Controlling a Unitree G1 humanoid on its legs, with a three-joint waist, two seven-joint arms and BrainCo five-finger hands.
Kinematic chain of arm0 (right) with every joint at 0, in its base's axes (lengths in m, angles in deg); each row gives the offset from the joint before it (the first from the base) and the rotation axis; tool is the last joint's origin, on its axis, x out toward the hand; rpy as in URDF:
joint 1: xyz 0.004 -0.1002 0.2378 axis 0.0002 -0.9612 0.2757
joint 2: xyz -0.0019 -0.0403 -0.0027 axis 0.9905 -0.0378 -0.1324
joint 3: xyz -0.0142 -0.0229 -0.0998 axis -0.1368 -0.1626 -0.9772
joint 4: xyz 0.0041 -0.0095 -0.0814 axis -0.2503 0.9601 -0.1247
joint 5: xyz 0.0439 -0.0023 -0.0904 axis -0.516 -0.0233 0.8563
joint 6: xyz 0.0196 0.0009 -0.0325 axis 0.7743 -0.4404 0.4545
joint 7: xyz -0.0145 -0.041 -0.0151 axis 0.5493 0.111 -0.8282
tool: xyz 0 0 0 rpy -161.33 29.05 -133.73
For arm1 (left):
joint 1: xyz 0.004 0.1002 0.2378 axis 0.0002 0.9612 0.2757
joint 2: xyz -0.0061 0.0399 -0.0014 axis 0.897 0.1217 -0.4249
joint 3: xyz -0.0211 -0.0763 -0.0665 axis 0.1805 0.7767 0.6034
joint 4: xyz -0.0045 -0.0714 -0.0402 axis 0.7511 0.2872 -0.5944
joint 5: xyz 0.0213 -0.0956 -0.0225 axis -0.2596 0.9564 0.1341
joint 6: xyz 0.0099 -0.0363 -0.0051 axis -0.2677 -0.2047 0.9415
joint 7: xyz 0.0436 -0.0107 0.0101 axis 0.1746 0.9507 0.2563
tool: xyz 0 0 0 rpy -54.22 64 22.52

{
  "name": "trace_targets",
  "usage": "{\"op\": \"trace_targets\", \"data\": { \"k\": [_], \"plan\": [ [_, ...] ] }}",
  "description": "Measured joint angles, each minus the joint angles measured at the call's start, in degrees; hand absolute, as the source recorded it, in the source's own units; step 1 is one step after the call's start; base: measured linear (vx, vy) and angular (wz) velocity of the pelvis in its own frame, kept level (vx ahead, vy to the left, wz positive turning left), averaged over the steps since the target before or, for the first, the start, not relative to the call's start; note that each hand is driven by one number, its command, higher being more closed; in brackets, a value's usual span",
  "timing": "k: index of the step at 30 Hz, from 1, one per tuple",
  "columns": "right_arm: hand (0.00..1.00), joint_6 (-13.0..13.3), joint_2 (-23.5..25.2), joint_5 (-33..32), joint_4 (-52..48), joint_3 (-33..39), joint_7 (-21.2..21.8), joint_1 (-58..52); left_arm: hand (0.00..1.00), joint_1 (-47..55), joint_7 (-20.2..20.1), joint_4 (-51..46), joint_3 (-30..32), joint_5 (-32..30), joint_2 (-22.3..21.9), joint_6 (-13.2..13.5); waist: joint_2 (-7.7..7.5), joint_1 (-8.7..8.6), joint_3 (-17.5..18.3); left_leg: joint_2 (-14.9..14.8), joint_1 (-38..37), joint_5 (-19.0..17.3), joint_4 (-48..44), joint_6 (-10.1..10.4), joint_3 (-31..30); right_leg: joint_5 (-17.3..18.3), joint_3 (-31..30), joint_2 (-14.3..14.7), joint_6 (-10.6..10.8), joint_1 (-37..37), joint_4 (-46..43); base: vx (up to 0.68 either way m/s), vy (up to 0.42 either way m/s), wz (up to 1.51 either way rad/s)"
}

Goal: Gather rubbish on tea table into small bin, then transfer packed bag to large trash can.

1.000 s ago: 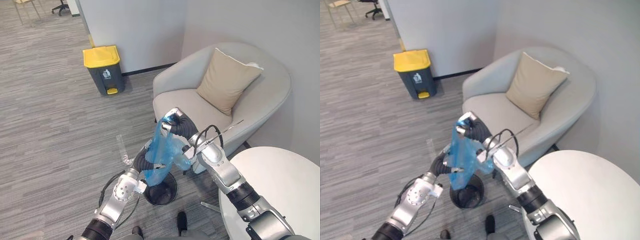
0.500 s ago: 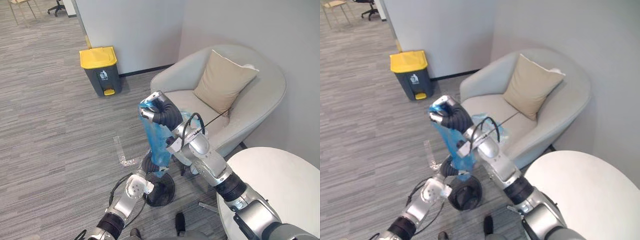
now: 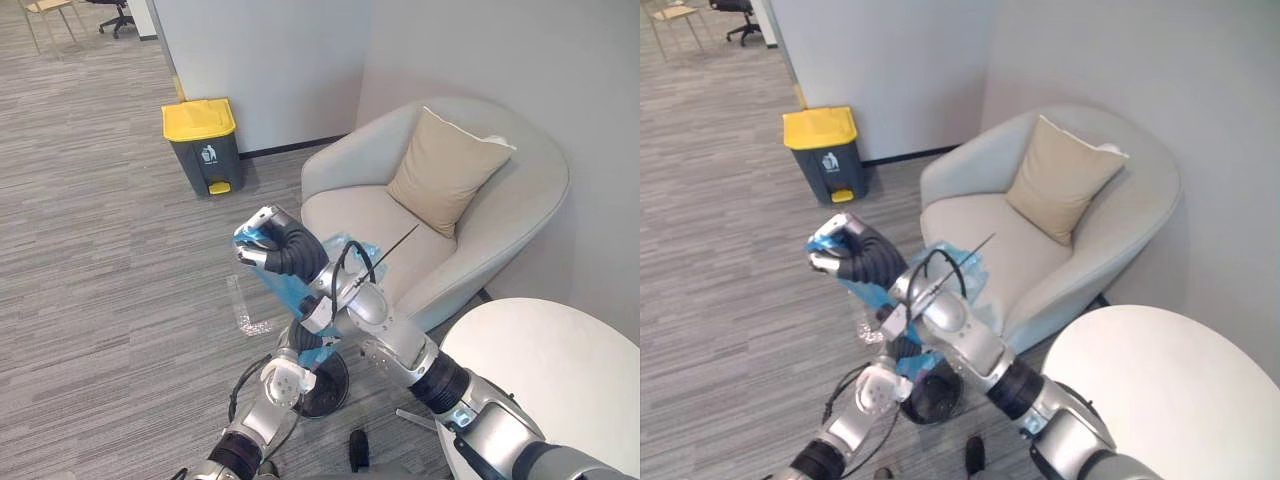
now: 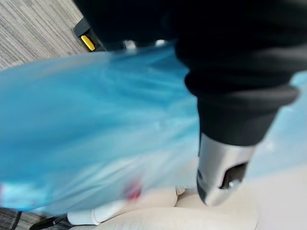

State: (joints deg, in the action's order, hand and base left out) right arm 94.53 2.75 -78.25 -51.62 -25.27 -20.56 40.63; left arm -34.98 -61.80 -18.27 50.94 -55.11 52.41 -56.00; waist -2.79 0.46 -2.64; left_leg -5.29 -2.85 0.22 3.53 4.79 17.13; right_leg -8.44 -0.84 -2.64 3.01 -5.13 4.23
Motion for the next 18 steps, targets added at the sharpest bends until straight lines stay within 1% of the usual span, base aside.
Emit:
{"op": "trace_targets", "data": {
  "k": [2, 6, 14, 18],
  "plan": [
    [1.00, 0.0, 0.1, -2.1, 0.0, 0.0, -0.3, 0.0, 1.00, -1.6, 1.3, 0.6, 0.0, 0.1, 0.0, -0.9, -0.05, -0.09, 0.0, 0.0, 0.0, 0.0, 0.0, 0.0, 0.0, 0.0, 0.0, 0.0, 0.0, 0.0, 0.0, 0.00, 0.000, 0.00],
    [1.00, 0.0, 0.5, -4.0, -0.5, 0.0, -0.4, 0.0, 1.00, -2.7, 1.5, 0.9, -0.3, 1.0, 0.0, -1.7, -0.05, -0.42, 0.0, 0.0, -0.1, 0.0, 0.0, 0.0, 0.1, 0.0, -0.1, 0.1, 0.0, 0.0, 0.0, 0.00, -0.001, -0.01],
    [1.00, 0.0, 0.6, -5.5, -3.5, -0.2, 0.4, -0.7, 1.00, -3.7, 1.5, -0.5, -0.3, 6.7, 0.0, -1.5, -0.05, -0.85, 0.0, 0.0, -0.4, -0.1, 0.1, 0.1, 0.8, 0.0, -0.8, 0.2, 0.0, 0.0, 0.1, -0.01, 0.000, -0.04],
    [1.00, 1.1, 0.7, -5.2, -5.5, 0.4, 1.5, -4.2, 1.00, -3.6, 1.4, -2.7, 0.9, 8.7, -0.1, -1.4, -0.06, -1.11, 0.0, 0.0, -0.6, -0.1, 0.3, 0.1, 0.9, 0.1, -0.9, 0.2, 0.2, 0.0, 0.1, 0.00, 0.000, 0.00]
  ]
}}
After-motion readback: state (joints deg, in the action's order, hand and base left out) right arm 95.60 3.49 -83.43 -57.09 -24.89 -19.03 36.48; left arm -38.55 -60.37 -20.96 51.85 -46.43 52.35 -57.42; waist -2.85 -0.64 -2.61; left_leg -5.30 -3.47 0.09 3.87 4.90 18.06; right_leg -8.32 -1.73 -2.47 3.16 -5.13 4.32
